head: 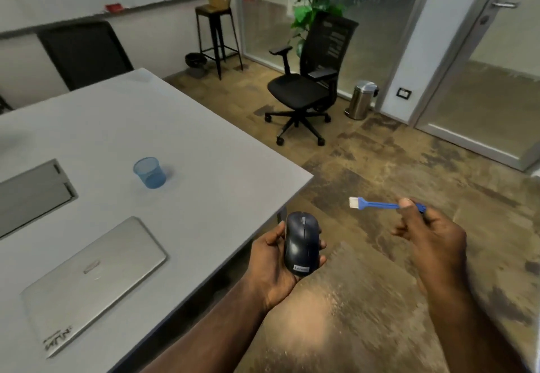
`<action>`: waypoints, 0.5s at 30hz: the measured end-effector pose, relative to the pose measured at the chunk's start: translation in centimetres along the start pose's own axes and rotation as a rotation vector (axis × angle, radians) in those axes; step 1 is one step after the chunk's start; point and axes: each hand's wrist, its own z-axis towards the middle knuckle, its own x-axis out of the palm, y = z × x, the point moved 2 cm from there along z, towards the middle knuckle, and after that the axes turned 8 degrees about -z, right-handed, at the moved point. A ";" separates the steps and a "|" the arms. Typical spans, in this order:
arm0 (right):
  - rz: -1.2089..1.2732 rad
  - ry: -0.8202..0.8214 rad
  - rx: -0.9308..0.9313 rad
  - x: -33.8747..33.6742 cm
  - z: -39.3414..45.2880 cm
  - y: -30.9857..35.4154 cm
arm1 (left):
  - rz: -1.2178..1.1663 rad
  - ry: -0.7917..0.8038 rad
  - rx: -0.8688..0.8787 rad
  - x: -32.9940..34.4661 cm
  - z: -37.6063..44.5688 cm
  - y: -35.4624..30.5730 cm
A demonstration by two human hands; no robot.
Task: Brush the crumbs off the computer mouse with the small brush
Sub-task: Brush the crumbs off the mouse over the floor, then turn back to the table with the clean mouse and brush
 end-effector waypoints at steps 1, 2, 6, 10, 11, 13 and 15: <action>0.104 0.035 0.087 0.9 0.2 -0.3 | -0.005 -0.006 0.037 -0.2 -0.2 -0.7; 0.220 0.073 0.163 2.0 0.3 -0.6 | -0.009 -0.014 0.083 -0.5 -0.4 -1.4; 0.522 0.206 0.451 7.3 0.1 -2.6 | -0.075 -0.063 0.222 -2.1 -1.4 -4.4; 0.656 0.327 0.720 13.1 -1.4 -3.6 | -0.159 -0.193 0.299 -4.6 -1.8 -7.9; 0.680 0.346 0.783 14.6 -2.0 -3.7 | -0.186 -0.233 0.323 -5.5 -1.7 -8.8; 0.717 0.411 0.900 17.6 -3.7 -3.5 | -0.217 -0.328 0.382 -7.1 -1.6 -10.8; 0.744 0.480 0.996 20.5 -5.5 -3.1 | -0.202 -0.403 0.442 -8.6 -1.7 -12.8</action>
